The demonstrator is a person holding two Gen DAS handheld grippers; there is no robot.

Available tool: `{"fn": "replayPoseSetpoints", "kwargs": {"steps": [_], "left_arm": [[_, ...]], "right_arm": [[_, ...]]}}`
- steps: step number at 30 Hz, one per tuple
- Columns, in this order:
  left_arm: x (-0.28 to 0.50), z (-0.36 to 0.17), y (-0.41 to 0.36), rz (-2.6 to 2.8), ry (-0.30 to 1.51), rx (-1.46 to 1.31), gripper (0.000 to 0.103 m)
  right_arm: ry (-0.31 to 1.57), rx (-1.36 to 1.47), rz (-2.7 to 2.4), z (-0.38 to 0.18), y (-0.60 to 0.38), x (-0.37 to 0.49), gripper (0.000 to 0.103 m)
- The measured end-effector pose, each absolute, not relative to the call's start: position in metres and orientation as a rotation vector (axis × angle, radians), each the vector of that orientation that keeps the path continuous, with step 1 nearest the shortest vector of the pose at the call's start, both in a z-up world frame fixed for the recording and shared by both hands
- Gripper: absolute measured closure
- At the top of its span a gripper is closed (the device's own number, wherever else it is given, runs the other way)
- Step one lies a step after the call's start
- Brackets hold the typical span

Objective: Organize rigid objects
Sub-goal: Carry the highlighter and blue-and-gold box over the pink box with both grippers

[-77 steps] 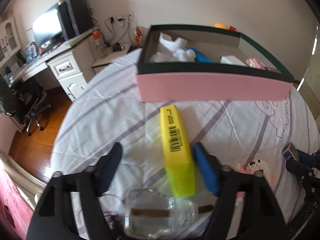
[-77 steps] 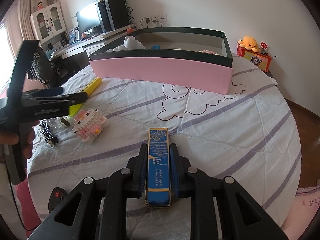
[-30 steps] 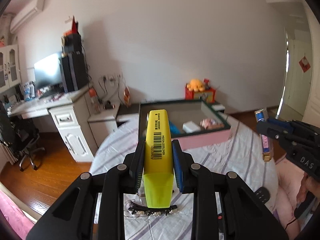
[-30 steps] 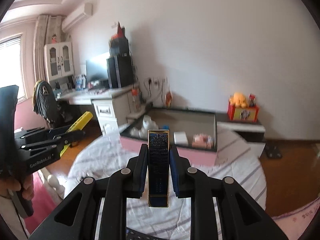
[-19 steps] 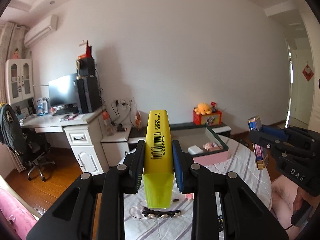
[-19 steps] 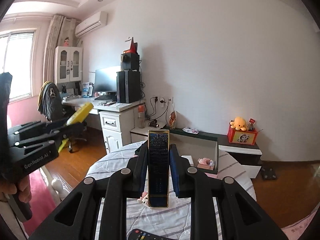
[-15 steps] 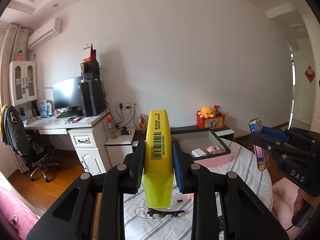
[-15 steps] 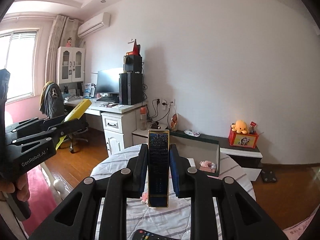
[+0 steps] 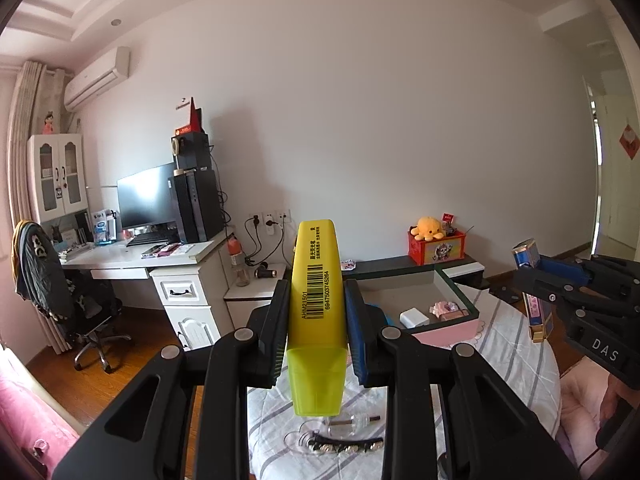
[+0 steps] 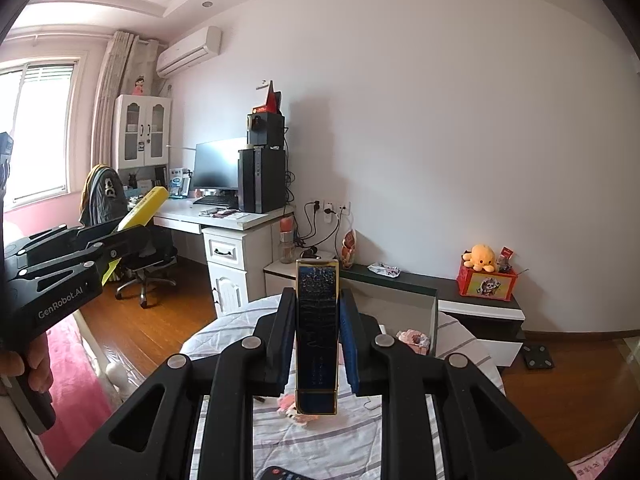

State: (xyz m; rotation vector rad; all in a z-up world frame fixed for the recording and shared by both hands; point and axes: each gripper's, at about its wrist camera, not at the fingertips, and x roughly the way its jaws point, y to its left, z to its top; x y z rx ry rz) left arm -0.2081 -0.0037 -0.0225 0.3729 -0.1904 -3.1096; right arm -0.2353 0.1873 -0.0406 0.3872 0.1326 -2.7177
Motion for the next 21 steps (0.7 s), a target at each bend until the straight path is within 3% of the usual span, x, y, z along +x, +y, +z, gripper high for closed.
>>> {"fn": "replayPoseSetpoints", "kwargs": {"steps": [13, 21], "left_arm": [[-0.337, -0.046, 0.042, -3.186, -0.253, 0.592, 0.077], [-0.436, -0.090, 0.078, -3.211, -0.273, 0.831, 0.077]], "right_arm": [[0.133, 0.511, -2.762, -0.062, 0.223, -0.332, 0.082], [0.165, 0.654, -2.750, -0.095, 0.234, -0.412, 0.082]]}}
